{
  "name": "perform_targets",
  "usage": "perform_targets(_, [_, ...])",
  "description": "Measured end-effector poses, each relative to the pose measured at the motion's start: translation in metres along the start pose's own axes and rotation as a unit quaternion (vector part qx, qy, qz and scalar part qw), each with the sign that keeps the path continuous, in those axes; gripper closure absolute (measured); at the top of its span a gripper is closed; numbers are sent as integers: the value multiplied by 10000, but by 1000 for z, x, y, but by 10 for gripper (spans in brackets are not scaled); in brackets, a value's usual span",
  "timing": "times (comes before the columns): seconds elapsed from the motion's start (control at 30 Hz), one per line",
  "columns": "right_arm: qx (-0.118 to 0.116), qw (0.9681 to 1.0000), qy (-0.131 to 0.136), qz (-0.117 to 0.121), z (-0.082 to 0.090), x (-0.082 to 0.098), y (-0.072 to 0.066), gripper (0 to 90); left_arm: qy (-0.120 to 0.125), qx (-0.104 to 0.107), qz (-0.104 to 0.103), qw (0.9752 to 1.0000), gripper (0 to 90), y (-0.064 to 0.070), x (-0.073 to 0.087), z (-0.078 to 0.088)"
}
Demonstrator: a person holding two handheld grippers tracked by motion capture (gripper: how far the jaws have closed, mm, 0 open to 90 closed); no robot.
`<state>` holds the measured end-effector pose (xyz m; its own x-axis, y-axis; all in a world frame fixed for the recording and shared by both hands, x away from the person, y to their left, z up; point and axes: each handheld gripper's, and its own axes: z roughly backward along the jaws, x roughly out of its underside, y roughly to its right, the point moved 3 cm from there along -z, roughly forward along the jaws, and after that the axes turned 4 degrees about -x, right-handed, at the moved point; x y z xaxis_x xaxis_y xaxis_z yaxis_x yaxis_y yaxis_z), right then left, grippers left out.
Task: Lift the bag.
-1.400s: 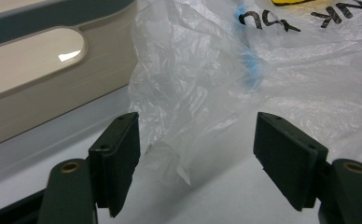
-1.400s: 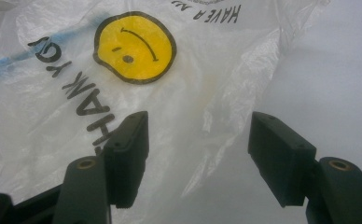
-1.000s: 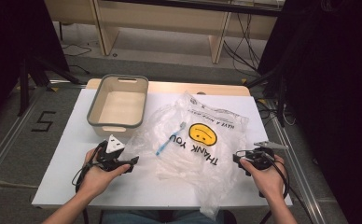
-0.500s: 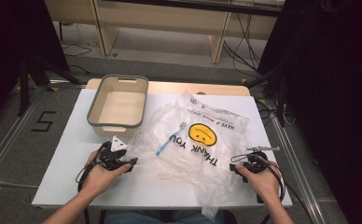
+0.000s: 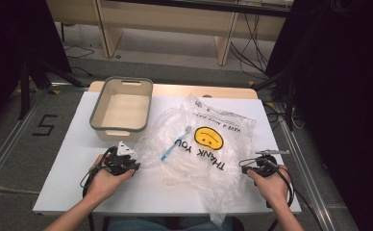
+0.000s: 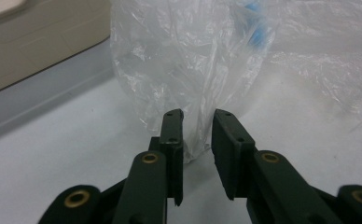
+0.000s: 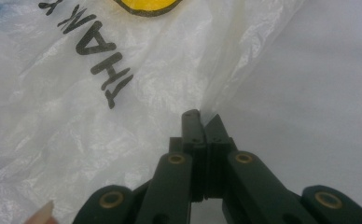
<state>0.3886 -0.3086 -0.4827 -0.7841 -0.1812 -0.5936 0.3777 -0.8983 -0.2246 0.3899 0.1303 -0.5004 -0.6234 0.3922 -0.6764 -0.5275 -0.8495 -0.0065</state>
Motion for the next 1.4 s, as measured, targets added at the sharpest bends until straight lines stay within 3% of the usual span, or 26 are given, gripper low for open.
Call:
perform_targets(0.3, [63,9999,82,-3,3,-2,3,900,-65,23,-43,10000,872,1,-1,1])
perform_targets(0.6, [202,9996,197,5,5,-9,10,900,-133,257,-161,9995,887,12,0,6])
perform_targets(0.9, [507,9978,420,6,7,-29,30,900,-139,616,-390,9972,888,41,-3,10])
perform_targets(1.17, [701,9964,481,4,-7,-50,44,900,-127,977,-691,9927,886,75,-15,3])
perform_targets(1.4, [935,9938,541,275,-23,-61,49,891,-130,971,-771,9922,873,79,-17,-5])
